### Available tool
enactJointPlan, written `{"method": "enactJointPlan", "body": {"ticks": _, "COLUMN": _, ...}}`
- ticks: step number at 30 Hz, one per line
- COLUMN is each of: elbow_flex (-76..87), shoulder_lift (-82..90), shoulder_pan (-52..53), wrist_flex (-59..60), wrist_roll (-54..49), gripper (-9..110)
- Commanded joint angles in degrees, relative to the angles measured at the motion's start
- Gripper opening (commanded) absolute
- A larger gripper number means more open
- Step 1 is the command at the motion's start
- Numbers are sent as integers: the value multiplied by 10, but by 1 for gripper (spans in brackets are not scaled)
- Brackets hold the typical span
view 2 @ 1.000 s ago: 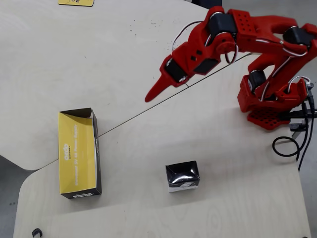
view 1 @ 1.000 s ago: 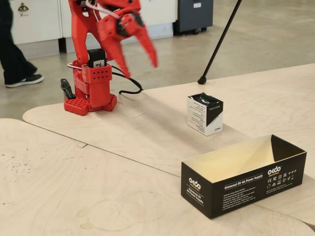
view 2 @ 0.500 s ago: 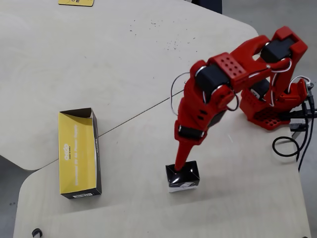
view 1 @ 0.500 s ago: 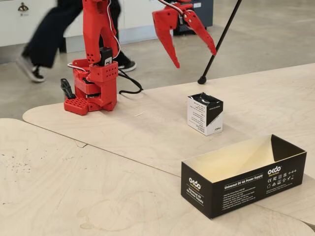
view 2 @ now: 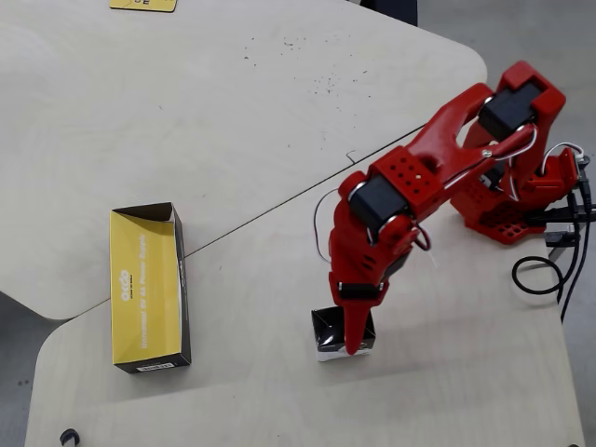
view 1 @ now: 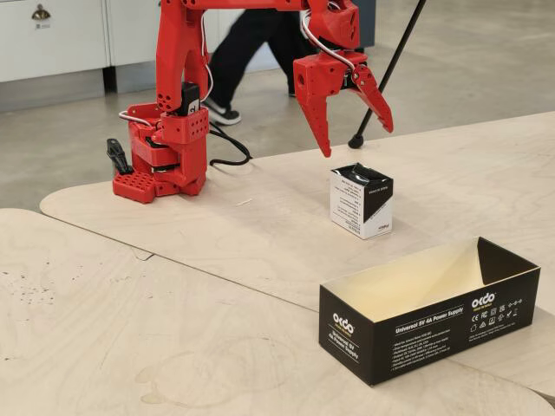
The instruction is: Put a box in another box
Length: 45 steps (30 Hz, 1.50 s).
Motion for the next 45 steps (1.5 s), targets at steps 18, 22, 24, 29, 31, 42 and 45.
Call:
{"method": "enactJointPlan", "body": {"ticks": 18, "elbow_flex": 49, "shoulder_lift": -41, "shoulder_pan": -13, "wrist_flex": -117, "wrist_roll": 24, "gripper": 49}}
{"method": "enactJointPlan", "body": {"ticks": 22, "elbow_flex": 84, "shoulder_lift": -44, "shoulder_pan": -13, "wrist_flex": -145, "wrist_roll": 25, "gripper": 48}}
{"method": "enactJointPlan", "body": {"ticks": 24, "elbow_flex": 103, "shoulder_lift": -44, "shoulder_pan": -13, "wrist_flex": -156, "wrist_roll": 25, "gripper": 47}}
{"method": "enactJointPlan", "body": {"ticks": 29, "elbow_flex": 135, "shoulder_lift": -43, "shoulder_pan": -8, "wrist_flex": -186, "wrist_roll": 29, "gripper": 39}}
{"method": "enactJointPlan", "body": {"ticks": 31, "elbow_flex": 136, "shoulder_lift": -40, "shoulder_pan": -6, "wrist_flex": -187, "wrist_roll": 30, "gripper": 30}}
{"method": "enactJointPlan", "body": {"ticks": 42, "elbow_flex": 17, "shoulder_lift": -18, "shoulder_pan": 43, "wrist_flex": -98, "wrist_roll": 52, "gripper": 11}}
{"method": "enactJointPlan", "body": {"ticks": 45, "elbow_flex": -90, "shoulder_lift": -23, "shoulder_pan": 89, "wrist_flex": -67, "wrist_roll": 78, "gripper": 11}}
